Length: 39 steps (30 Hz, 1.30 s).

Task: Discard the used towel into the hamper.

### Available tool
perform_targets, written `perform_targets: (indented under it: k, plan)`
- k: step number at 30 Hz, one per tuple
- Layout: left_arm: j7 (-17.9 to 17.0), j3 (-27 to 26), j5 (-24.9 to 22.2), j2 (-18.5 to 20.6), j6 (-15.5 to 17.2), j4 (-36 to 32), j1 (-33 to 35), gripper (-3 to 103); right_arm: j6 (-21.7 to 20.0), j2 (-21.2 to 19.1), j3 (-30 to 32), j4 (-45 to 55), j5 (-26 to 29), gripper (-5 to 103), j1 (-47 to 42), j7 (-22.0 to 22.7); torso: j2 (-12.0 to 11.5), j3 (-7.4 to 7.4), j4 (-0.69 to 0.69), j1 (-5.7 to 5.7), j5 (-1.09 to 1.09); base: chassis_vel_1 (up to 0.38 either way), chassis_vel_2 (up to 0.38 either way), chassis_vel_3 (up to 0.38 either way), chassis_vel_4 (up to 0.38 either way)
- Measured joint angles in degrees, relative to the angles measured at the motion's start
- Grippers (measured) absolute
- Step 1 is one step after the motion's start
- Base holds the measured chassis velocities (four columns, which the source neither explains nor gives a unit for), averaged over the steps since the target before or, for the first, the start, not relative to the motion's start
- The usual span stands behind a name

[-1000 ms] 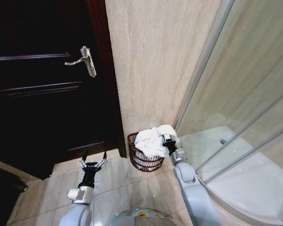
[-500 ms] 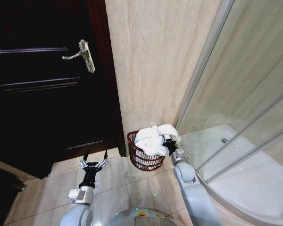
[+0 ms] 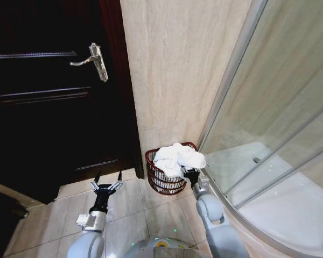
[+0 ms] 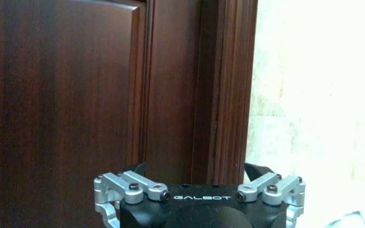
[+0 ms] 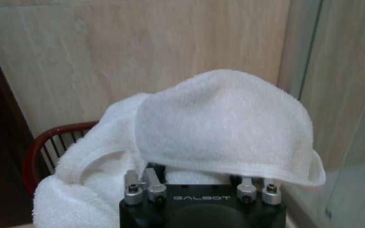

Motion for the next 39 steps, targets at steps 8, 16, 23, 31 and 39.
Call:
perform_targets:
  k: [8, 16, 23, 31, 39]
  plan:
    - [0.0, -0.1, 0.2, -1.0, 2.1, -1.0, -1.1, 100, 0.8, -2.3, 3.2, 5.7, 1.9, 95, -2.4, 0.0, 0.2, 0.11, 0.0, 0.07, 0.0, 0.0, 0.0, 0.0, 0.0]
    - [0.0, 0.1, 0.7, -1.8, 1.8, -0.3, -1.0, 100, 3.9, -2.7, 1.2, 7.1, -3.0, 100, -4.1, -2.1, 0.3, 0.18, -0.01, 0.11, -0.01, 0.0, 0.0, 0.0, 0.0]
    - [-0.2, -1.4, 0.6, -2.0, 0.6, -0.5, -0.3, 100, 1.5, -3.7, -4.5, -2.7, -4.4, 100, 8.2, -3.8, 0.3, 0.23, 0.02, 0.14, 0.0, 0.0, 0.0, 0.0, 0.0]
    - [-1.3, -1.9, 1.6, -3.7, 0.6, -2.3, -0.2, 100, -2.8, -6.0, -7.8, -13.6, 1.2, 100, 17.0, -3.6, 0.4, 0.26, -0.01, 0.16, 0.0, 0.0, 0.0, 0.0, 0.0]
    - [-1.5, -1.9, 2.4, -5.7, 0.5, -4.1, 0.7, 100, -11.9, -7.6, -10.1, -21.8, 7.6, 100, 24.3, -4.3, 0.4, 0.28, 0.03, 0.17, 0.0, 0.0, 0.0, 0.0, 0.0]
